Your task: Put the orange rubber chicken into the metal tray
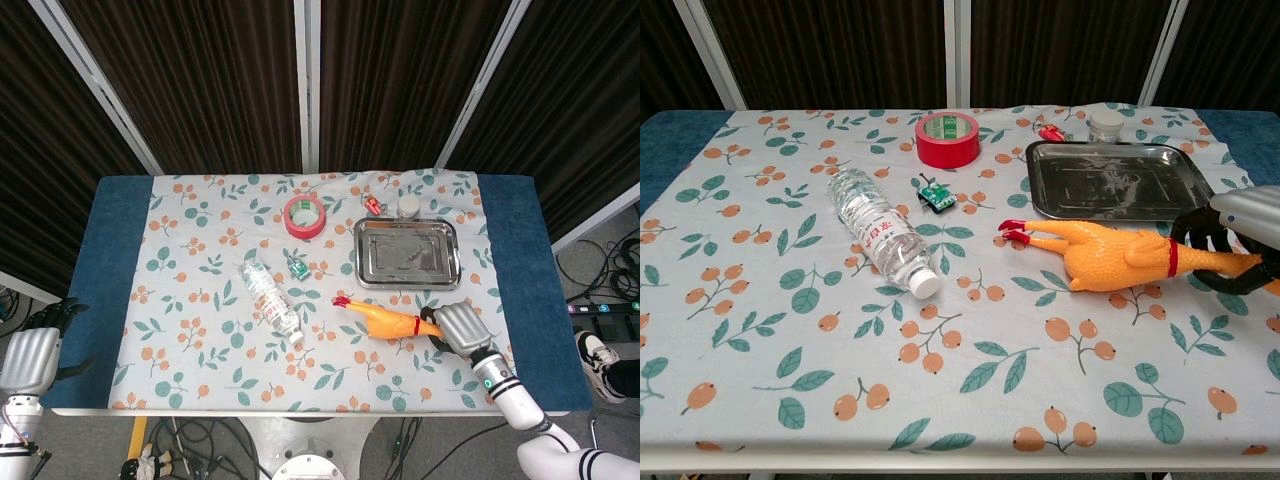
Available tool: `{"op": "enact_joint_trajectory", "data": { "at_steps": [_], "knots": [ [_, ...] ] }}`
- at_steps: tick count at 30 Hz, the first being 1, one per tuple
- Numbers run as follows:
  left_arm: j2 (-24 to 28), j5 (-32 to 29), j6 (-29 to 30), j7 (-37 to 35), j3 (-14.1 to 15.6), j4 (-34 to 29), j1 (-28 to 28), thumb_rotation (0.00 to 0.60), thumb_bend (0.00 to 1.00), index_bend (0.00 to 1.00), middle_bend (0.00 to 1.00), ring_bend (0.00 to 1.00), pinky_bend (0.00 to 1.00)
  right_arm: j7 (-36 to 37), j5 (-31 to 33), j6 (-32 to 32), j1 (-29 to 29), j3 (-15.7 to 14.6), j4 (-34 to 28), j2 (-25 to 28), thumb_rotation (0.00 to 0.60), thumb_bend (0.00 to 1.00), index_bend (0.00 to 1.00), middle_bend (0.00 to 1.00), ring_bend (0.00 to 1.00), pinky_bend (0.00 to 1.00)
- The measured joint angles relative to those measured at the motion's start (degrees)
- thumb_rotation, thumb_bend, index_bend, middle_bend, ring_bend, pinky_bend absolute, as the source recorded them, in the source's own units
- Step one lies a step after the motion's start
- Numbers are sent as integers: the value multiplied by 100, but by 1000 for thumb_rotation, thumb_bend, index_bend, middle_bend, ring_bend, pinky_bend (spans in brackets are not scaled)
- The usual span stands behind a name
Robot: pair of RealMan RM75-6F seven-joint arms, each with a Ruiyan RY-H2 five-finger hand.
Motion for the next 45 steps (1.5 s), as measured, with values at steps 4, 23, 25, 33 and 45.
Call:
{"op": "enact_joint_trajectory", "data": {
  "at_steps": [4,23,25,33,45],
  "knots": [
    [124,290,-38,-540,-132,-78,-231,600,159,298,266,208,236,423,-359,9,243,26,-312,509,600,625,843,737,657,926],
    [162,-141,-1523,-2248,-1291,-736,-2188,600,13,195,212,193,243,1367,762,-2159,2616,1368,-1832,2162,600,626,874,757,678,942],
    [112,-347,-1646,-2009,-1352,-839,-2315,600,0,185,193,170,242,1278,1108,-2298,2843,1464,-1826,2076,600,626,874,757,678,942],
    [-67,-1011,-1889,-1138,-1475,-1201,-2656,600,0,179,183,169,242,551,2629,-2509,3648,1589,-1621,1502,600,626,874,758,679,943],
    [-197,-2443,-2069,519,-1663,-1647,-3298,600,0,177,182,169,242,-1053,5411,-1917,5144,1254,-1201,652,600,628,874,757,679,946]
  ]
}}
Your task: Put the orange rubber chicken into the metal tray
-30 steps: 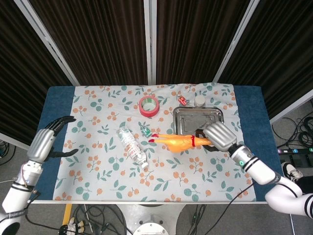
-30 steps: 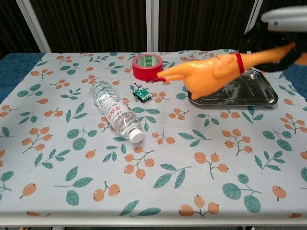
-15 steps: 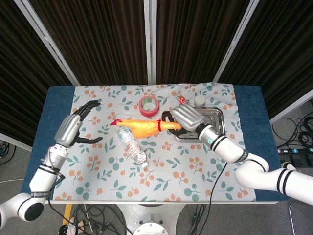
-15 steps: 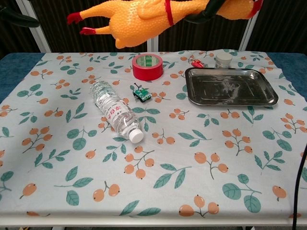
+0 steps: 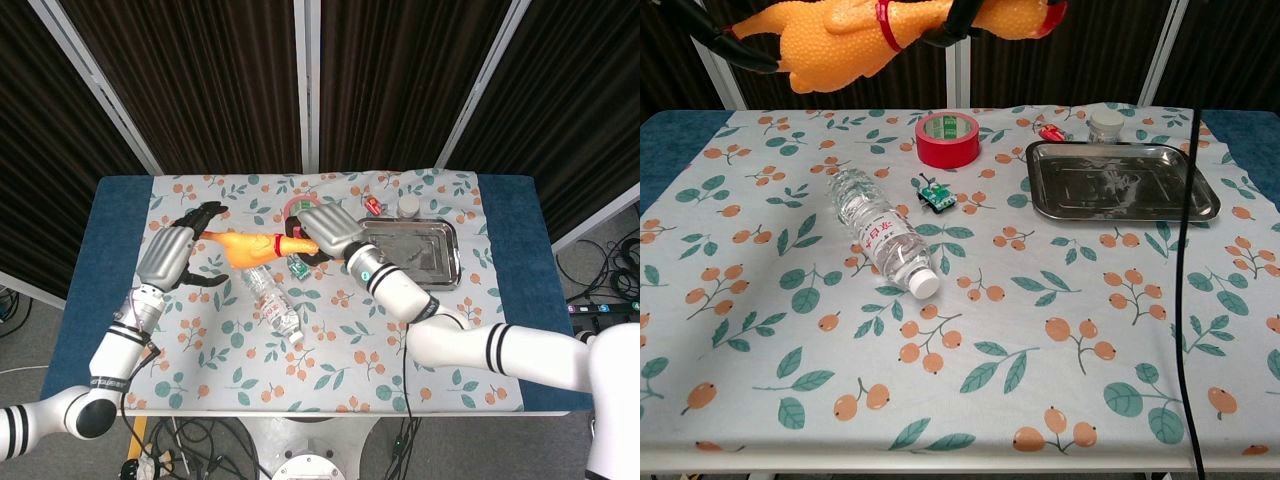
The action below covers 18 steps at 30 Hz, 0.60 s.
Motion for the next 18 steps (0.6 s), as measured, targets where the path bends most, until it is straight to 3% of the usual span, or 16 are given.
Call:
{"op": "enact_joint_trajectory", "data": {
  "at_steps": [7,14,18],
  "knots": [
    [2,-469,-113,195,-49,-15,-223,600,0,177,182,169,242,-461,1169,374,610,-4,193,-462,600,628,876,758,682,949],
    [-243,-996,136,714,17,137,-418,600,0,177,182,169,242,-560,1773,375,808,55,225,-502,600,628,876,757,682,949],
    [-299,-1091,52,722,81,242,-477,600,0,179,182,168,242,-640,1785,324,843,-4,212,-466,600,628,876,757,682,949]
  ]
}}
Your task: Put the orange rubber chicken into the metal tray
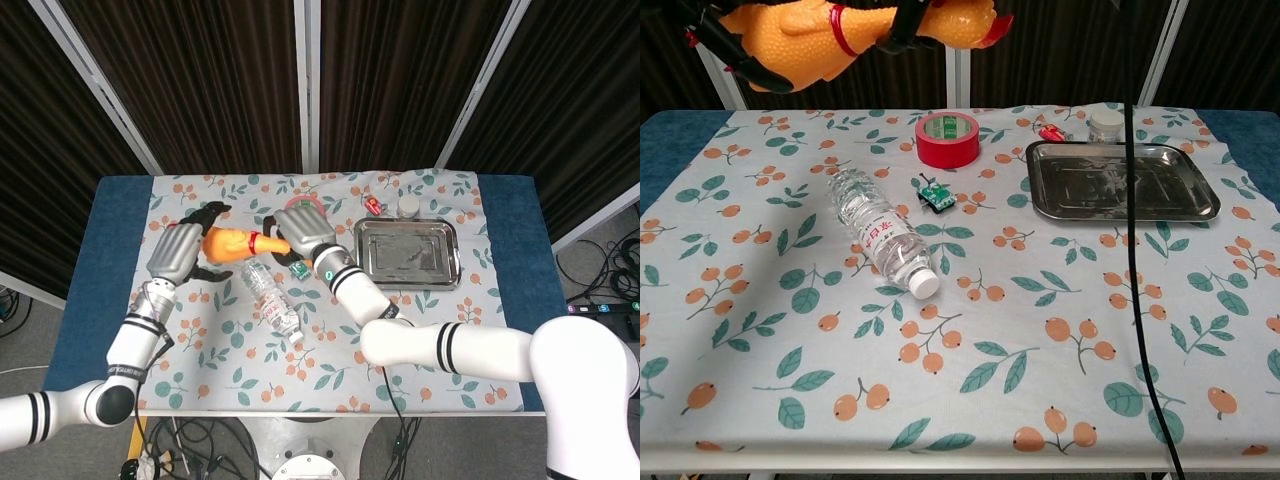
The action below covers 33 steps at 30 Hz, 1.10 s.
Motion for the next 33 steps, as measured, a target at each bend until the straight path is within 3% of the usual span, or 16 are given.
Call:
{"op": "enact_joint_trajectory", "data": {
  "at_steps": [8,13,18,20,22,29,32,33],
  "knots": [
    [-9,-229,-219,-65,15,183,-141,600,8,285,273,211,288,94,-129,-173,-44,-14,-156,97,600,628,877,757,682,950],
    [-40,-246,-198,-37,50,246,-187,600,142,369,346,267,371,160,-237,-233,-59,-36,-254,189,600,628,877,758,683,951],
    [-54,-147,-137,-63,82,281,-186,600,431,543,551,482,584,160,-281,-213,-49,-105,-293,220,600,627,878,757,685,952],
    [-110,-35,-61,-129,77,346,-168,600,500,624,636,575,666,145,-297,-205,-45,-147,-307,230,600,626,878,757,685,952],
    [-168,118,-6,-192,90,435,-148,600,543,701,715,655,738,114,-307,-178,-38,-206,-326,239,600,626,878,758,685,952],
    [-288,369,12,-372,145,636,-104,600,634,864,881,790,819,150,-384,-151,-74,-266,-434,298,600,625,879,758,688,956],
    [-280,391,-19,-384,163,630,-94,600,641,837,857,772,825,155,-417,-124,-87,-292,-446,311,600,625,879,759,688,956],
    [-278,396,-6,-390,168,619,-83,600,628,760,798,721,805,156,-419,-107,-89,-297,-443,312,600,625,879,759,688,956]
  ]
}}
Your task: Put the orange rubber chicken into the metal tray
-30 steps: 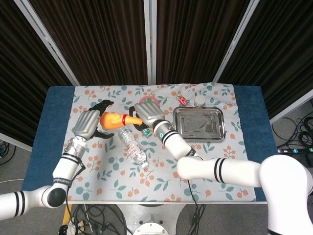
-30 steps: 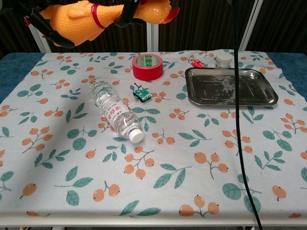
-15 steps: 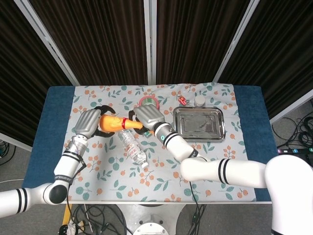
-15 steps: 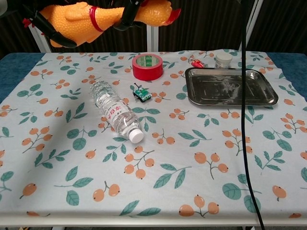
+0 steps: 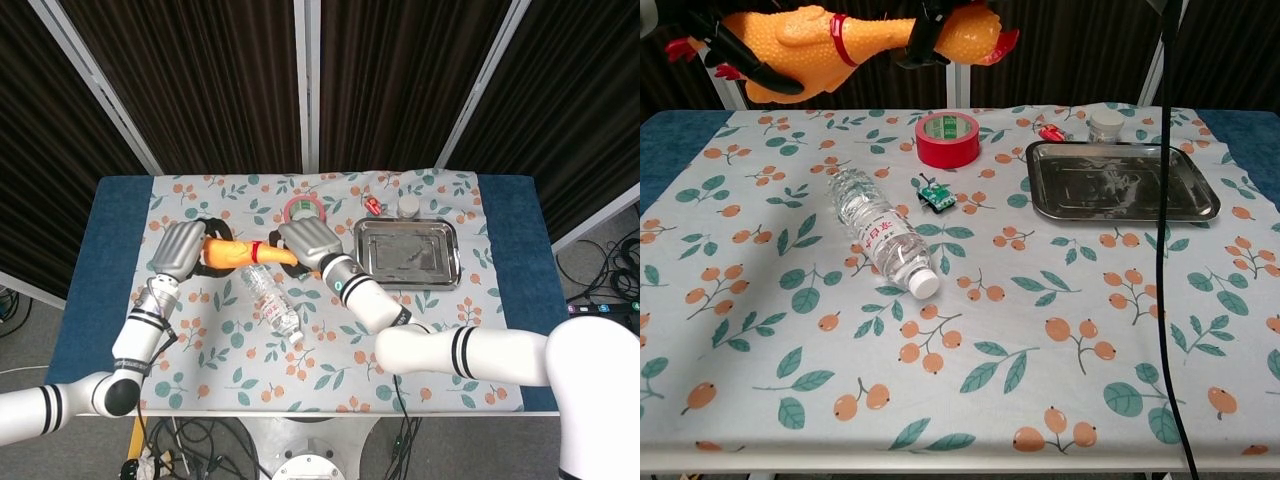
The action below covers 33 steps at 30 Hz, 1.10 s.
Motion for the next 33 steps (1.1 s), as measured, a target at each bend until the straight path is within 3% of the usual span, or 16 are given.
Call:
{"op": "enact_joint_trajectory", "data": {
  "at_steps": [4,6,7,10,13,23,26,33],
  "knots": [
    [126,-73,-130,11,53,-137,14,592,366,322,447,439,608,-32,14,110,1,-38,62,-26,600,625,879,759,689,956],
    [246,-141,-291,9,74,-239,12,542,267,226,335,347,531,-59,28,157,7,-53,93,-52,600,625,879,759,688,956],
    [320,-177,-371,-5,77,-306,14,488,218,205,292,309,497,-82,37,191,13,-62,110,-72,600,625,879,759,688,956],
    [337,-177,-340,-111,61,-336,43,401,166,191,238,253,445,-144,84,251,36,-77,157,-139,600,626,879,759,689,956],
    [318,-109,-283,-281,47,-338,89,360,155,188,229,234,426,-188,133,325,58,-71,190,-217,600,626,879,759,689,956],
    [340,-36,-381,-316,108,-292,97,345,154,188,186,207,418,-297,265,370,92,20,217,-330,600,626,879,759,689,956],
    [305,-55,-380,-218,143,-254,65,365,154,188,185,205,418,-299,288,351,89,55,210,-323,600,627,879,759,690,957],
    [255,-212,-399,-1,180,-172,-29,544,157,210,210,205,421,-251,294,231,49,104,151,-255,600,626,879,759,692,957]
  ]
}}
